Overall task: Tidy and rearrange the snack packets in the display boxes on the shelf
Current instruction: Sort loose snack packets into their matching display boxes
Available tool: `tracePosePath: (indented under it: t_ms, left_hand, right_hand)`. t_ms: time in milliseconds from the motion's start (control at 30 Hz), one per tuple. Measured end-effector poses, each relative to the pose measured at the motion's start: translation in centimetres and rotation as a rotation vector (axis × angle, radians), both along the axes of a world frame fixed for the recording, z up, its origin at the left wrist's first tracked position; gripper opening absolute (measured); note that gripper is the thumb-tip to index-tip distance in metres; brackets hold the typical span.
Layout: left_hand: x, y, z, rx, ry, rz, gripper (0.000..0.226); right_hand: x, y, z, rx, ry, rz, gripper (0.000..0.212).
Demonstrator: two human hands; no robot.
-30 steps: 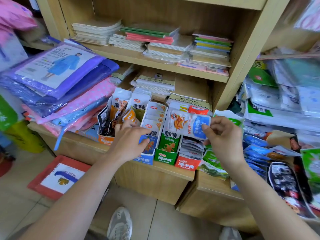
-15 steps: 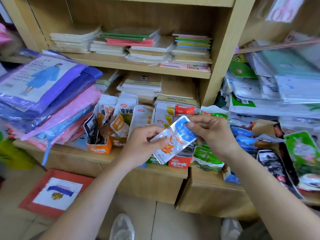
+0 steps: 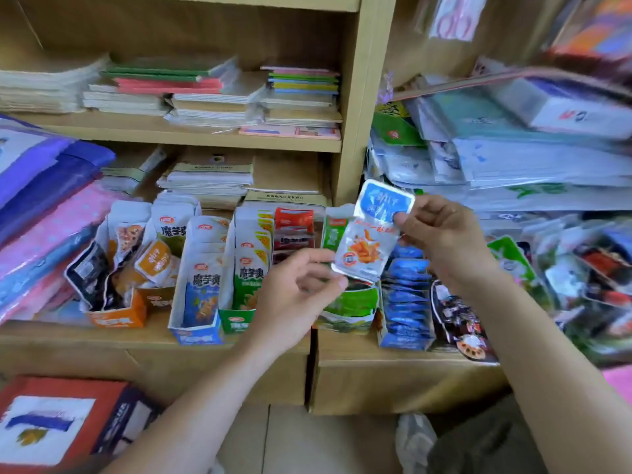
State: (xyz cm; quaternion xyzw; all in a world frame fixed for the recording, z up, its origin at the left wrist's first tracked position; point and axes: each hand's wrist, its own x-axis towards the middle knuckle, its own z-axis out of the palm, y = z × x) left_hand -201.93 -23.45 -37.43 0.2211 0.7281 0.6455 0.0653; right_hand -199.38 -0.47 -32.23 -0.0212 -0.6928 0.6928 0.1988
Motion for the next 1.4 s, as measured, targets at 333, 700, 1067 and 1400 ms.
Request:
tracePosePath:
  t_ms: [333, 700, 1067, 1400]
  left_hand:
    - [1.8, 5.6, -3.2, -0.502, 0.845, 0.1, 0.025]
    - [-0.6, 6.7, -4.9, -0.647, 0.825, 0.108, 0.042]
    - [-2.3, 1.5, -3.4, -0.545, 0.543, 0.011, 0.033]
    - [-2.2, 0.7, -3.2, -0.492, 0.401, 0.128, 0.02]
  right_hand:
    - [2.5, 7.8, -2.1, 0.134, 0.049, -0.245, 0.019]
    - [0.3, 8.9, -3.7, 0.685, -0.148, -0.218, 0.014]
    - [-0.5, 8.5, -3.8, 0.898, -0.16, -0.156, 0.025]
    - [-1.7, 7.5, -5.6, 1.124, -0.151, -0.189, 0.013]
